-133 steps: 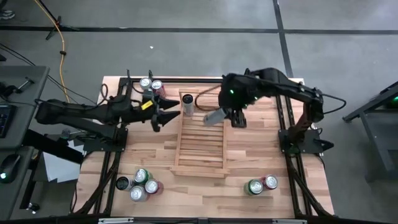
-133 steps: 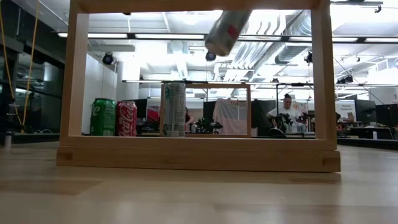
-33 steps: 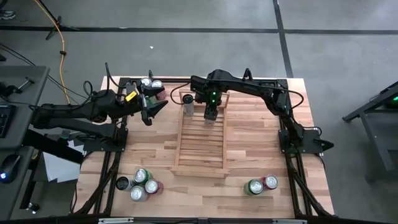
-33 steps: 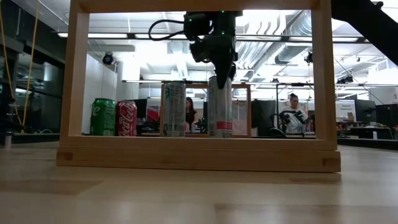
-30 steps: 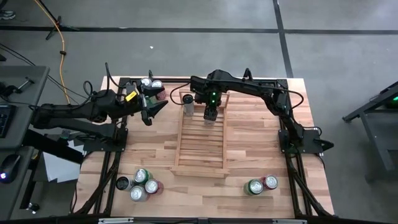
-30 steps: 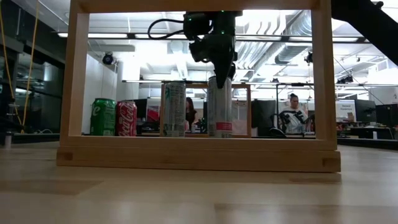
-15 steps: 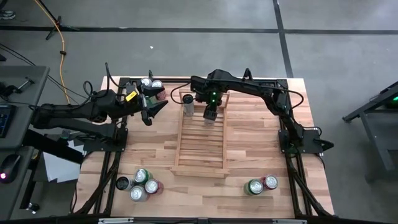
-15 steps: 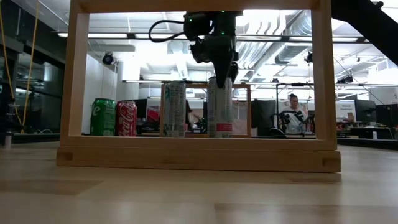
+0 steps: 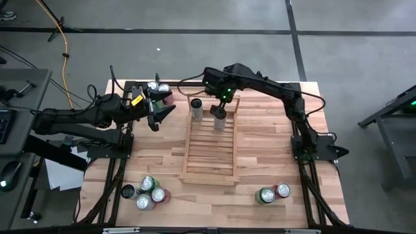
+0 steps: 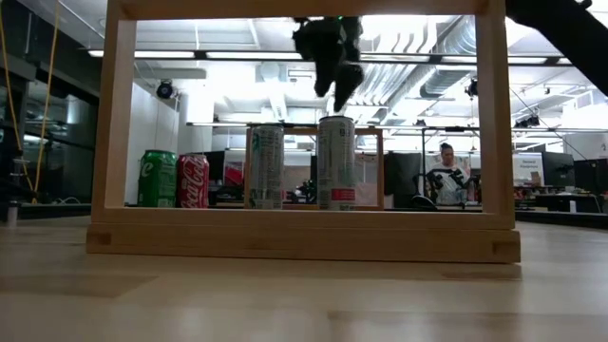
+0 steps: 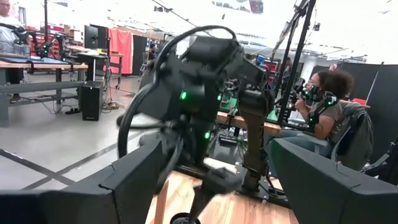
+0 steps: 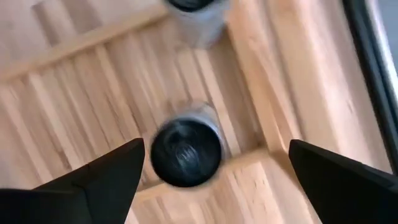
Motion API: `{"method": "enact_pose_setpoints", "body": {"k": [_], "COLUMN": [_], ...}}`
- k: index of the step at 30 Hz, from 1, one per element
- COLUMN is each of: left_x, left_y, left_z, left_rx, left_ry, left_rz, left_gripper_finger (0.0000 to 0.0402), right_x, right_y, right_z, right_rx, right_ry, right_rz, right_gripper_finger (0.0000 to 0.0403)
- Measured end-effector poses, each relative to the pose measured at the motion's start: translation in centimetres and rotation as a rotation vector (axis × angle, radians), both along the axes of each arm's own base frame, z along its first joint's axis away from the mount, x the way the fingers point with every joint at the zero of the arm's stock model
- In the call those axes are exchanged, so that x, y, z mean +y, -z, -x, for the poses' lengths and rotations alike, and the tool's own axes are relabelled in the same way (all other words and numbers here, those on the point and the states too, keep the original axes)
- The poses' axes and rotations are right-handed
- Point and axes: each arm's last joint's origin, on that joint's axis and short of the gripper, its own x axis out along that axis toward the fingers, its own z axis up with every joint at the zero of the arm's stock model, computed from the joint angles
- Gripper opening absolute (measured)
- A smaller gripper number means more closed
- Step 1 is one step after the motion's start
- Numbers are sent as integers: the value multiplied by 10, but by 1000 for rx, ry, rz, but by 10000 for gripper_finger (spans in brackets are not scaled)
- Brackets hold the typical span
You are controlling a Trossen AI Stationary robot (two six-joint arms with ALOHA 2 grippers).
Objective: Place canned beverage on shelf
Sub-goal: Put the right white and pink can on the shelf aligned with the other white and pink can
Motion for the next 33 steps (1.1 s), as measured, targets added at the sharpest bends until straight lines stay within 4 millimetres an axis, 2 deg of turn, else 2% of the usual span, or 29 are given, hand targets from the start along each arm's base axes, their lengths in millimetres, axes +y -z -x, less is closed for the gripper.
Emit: {"method": "enact_pose_setpoints", "body": {"k": [3,7,10,16,20,23,28,33], "left_x": [0,0,0,0,0,0,0,0], "left_y": [0,0,1,1,1,1,1,1], "left_z": [0,0,0,0,0,0,0,0], "left_rx": [4,5,5,5,6,6,7,9], "left_ry": [0,-1,-1,-2,-2,-2,0,7], "left_rz": [1,1,1,2,2,1,2,0], "left_gripper_finger": [294,294,294,294,294,294,294,294], "right_x": [1,8,17,45,58,59,56,57], "right_y": [-8,-9,-11,-13,-12,-8,11,13], "right_z": [9,10,7,-3,-1,0,8,15], "right_rx": [-1,5,-5,-53,-29,-11,71,-36], "right_ry": [138,329,340,414,448,480,535,589], "right_rz": [-16,-57,-34,151,192,210,194,97], "right_gripper_finger": [385,385,385,385,385,385,385,385]}}
